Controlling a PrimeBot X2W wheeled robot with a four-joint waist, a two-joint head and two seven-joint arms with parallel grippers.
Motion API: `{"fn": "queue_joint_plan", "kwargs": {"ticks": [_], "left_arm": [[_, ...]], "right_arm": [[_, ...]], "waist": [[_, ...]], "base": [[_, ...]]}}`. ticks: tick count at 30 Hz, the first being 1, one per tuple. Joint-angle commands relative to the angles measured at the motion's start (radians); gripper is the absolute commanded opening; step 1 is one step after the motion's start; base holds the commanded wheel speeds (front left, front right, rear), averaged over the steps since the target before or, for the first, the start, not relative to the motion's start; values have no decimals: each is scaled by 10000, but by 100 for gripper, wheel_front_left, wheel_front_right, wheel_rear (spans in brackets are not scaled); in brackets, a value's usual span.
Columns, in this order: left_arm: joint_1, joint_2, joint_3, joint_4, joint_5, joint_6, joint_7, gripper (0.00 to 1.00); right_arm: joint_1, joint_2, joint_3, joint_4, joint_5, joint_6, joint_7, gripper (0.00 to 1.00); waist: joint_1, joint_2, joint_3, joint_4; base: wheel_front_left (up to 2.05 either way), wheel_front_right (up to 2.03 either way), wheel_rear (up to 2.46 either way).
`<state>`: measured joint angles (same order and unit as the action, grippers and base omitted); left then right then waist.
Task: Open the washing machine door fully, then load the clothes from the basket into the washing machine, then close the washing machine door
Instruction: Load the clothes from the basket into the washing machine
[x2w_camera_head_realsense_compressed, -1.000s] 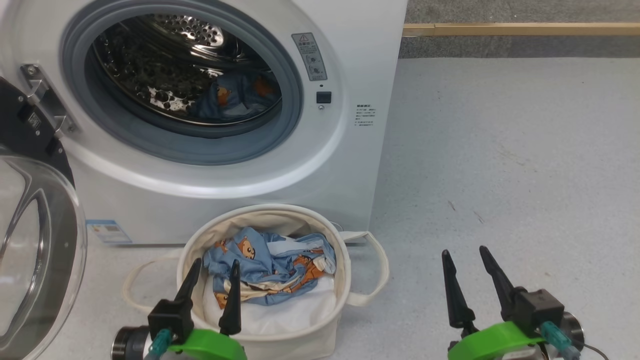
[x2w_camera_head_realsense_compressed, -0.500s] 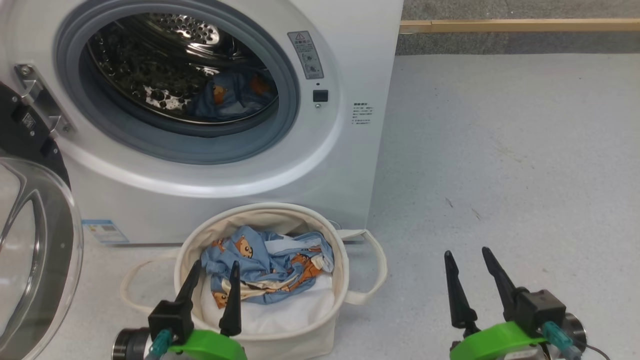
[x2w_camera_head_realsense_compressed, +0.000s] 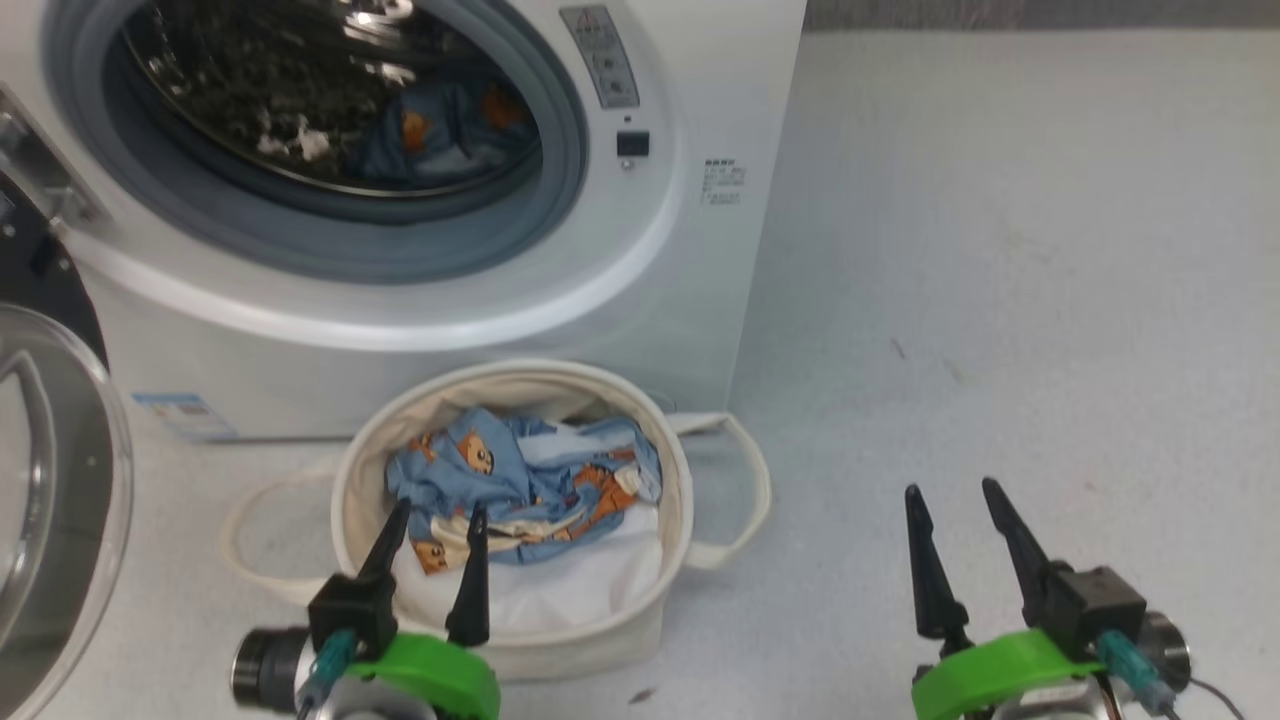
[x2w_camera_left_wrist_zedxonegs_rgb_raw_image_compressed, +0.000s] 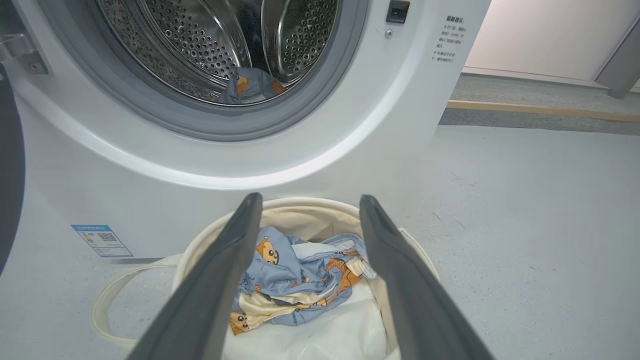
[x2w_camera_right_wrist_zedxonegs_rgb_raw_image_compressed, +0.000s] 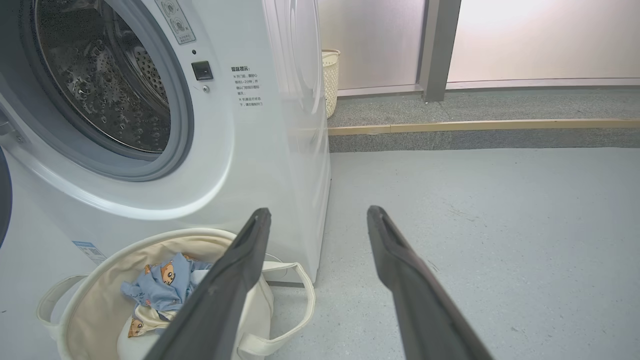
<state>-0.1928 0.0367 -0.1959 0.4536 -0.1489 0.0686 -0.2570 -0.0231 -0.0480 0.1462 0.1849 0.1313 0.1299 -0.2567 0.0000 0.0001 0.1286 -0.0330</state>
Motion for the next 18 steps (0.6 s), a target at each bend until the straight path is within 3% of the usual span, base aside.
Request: {"fn": "queue_joint_plan", "kwargs": {"ticks": [1,8,18], "left_arm": [[-573,135,223,-181,124,-31,-47,100],[-1877,186,25,1121,710,-265,-47,100],[-4562,619,-627,4329,1620,-606,-47,100]], "right_arm": [[-498,-22,181,-370,-91,8,-51,100],[-1032,-22,165,-585,-211,8,-51,100],[-1916,-22,111,-941,-362,8,-51,100]], "waist": [[0,-1,431,-5],[0,-1,1816,28],[0,-1,4120,-151]], "base": [[0,0,0],[0,0,0],[0,0,0]]}}
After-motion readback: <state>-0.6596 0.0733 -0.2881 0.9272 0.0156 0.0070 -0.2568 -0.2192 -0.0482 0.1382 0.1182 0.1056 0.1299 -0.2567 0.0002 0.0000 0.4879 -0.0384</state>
